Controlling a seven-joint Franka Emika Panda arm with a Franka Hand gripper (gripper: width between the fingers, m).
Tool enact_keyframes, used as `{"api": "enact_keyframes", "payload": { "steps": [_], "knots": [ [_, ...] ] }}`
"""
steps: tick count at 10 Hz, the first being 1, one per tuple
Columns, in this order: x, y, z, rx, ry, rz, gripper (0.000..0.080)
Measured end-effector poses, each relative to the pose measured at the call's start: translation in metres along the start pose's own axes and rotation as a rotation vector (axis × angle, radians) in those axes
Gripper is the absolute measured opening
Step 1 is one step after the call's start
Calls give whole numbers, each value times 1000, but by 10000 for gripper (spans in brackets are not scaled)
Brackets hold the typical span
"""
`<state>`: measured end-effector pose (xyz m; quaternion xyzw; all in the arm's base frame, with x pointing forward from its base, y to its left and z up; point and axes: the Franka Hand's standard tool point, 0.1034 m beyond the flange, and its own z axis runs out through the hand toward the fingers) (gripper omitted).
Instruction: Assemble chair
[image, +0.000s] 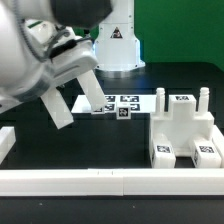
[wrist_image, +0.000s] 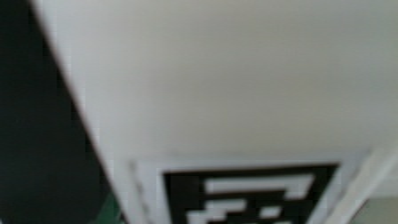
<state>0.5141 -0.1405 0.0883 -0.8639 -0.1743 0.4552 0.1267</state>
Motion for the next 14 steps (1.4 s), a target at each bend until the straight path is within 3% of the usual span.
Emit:
{"api": "enact_keyframes", "payload": {
  "steps": [2,3,7,8,10,11,14],
  "knots": [
    [11,2,-3,-147,32,-25,282],
    [17,0,-5,-199,52,-43,282],
    [17,-3,-2,-197,44,-75,282],
    [9,11,-5,-236,17,-59,282],
    [0,28,-12,-313,108,79,282],
    [-3,24,-6,-302,93,53,282],
    [0,26,-5,-304,95,81,282]
  ]
}}
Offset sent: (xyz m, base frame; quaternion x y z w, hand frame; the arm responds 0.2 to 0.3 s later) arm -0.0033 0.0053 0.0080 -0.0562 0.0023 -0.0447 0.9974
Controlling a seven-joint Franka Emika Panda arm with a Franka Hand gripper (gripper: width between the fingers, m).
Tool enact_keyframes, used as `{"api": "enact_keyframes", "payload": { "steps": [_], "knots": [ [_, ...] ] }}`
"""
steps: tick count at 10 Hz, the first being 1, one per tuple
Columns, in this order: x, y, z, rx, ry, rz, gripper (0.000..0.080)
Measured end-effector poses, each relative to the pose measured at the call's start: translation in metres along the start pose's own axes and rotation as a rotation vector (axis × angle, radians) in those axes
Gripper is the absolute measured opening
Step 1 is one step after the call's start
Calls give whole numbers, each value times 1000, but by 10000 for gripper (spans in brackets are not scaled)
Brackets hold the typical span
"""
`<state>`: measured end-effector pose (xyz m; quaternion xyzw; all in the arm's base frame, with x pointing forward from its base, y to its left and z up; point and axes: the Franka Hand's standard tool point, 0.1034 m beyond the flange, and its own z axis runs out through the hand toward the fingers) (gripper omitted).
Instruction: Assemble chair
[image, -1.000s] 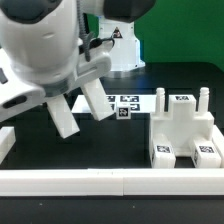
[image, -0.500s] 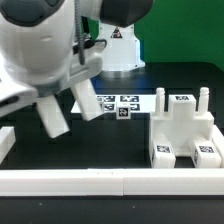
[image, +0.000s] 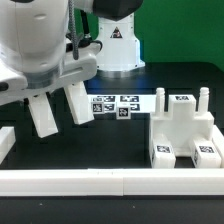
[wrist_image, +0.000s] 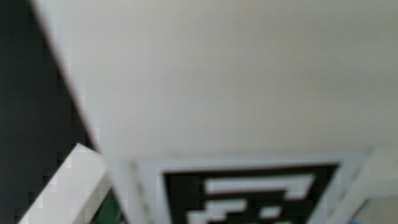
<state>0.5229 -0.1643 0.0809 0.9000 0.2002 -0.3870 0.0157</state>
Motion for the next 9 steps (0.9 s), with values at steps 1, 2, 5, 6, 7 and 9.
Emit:
{"api": "enact_keyframes", "payload": {
  "steps": [1,2,5,6,7,9],
  "knots": [
    [-2,4,0,-4,-1,107,282],
    [-8,9,-3,-10,2,214,282],
    [-19,-12,9,39,-225,349,282],
    [-17,-13,12,58,-288,328,282],
    [-12,-13,13,62,-311,325,282],
    [-19,-34,9,152,-423,413,282]
  ]
}}
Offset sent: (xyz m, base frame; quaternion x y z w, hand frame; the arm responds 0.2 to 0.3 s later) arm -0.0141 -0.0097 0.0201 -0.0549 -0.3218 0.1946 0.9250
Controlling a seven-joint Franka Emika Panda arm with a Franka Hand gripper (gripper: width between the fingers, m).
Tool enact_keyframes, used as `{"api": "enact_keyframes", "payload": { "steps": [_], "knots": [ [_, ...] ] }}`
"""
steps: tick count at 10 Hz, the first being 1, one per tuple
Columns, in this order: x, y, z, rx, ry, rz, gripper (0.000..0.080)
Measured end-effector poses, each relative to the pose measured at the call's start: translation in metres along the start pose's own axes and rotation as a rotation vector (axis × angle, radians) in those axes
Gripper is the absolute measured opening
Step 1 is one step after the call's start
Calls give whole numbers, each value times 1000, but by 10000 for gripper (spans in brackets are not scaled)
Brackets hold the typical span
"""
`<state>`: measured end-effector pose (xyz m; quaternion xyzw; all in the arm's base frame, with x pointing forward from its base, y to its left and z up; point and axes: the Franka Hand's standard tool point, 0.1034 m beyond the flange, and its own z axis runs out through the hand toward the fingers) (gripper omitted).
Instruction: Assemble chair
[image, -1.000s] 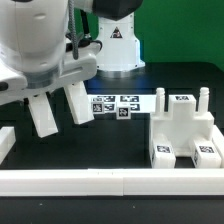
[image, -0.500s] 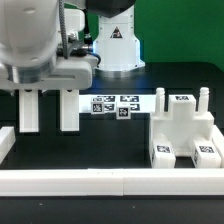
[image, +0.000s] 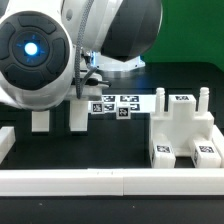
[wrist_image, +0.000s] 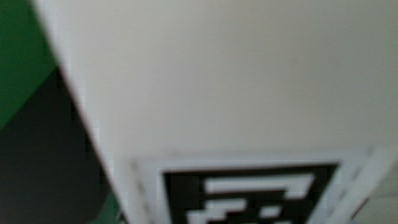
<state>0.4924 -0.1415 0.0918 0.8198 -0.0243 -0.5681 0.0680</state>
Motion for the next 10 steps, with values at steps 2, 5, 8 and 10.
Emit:
{"api": "enact_keyframes", "payload": {
  "steps": [2,5,8,10],
  "knots": [
    [4,-7,-15,84,7,75,282],
    [14,-18,-7,85,68,60,282],
    [26,-20,5,91,79,29,282],
    [27,-19,9,90,76,-9,282]
  ]
}}
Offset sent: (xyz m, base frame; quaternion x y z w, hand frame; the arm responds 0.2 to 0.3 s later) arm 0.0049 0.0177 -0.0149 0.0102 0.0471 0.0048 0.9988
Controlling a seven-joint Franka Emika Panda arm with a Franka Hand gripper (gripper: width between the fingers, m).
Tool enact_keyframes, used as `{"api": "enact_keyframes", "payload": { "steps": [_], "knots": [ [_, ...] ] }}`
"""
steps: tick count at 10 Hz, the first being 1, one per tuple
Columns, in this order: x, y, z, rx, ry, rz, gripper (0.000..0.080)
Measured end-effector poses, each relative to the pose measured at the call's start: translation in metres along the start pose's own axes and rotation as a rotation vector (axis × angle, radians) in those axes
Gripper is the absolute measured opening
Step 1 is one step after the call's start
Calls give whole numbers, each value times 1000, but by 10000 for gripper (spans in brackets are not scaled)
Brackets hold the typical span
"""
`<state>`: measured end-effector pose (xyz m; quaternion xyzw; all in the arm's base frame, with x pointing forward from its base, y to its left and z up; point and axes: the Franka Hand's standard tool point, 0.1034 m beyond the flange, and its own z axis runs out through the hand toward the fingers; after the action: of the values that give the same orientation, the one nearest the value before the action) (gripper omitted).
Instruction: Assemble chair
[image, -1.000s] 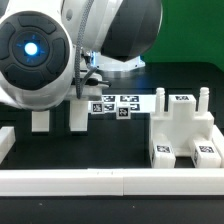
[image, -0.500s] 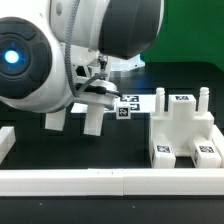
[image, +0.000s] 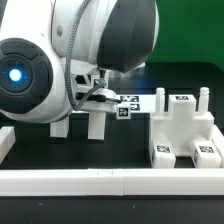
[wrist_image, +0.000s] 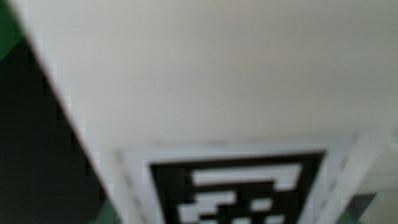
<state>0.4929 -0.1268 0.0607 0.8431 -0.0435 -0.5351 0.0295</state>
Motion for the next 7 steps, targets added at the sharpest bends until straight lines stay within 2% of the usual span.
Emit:
{"api": "enact_keyframes", "payload": {
  "steps": [2,3,4,5,6,7],
  "knots": [
    [2,0,1,-3,3,-36,284],
    [2,0,1,-3,3,-36,340],
    [2,0,1,-3,2,-37,476],
    [3,0,2,-3,2,-37,476],
    [3,0,2,-3,1,-37,610],
    [3,0,2,-3,1,-37,637]
  ]
}}
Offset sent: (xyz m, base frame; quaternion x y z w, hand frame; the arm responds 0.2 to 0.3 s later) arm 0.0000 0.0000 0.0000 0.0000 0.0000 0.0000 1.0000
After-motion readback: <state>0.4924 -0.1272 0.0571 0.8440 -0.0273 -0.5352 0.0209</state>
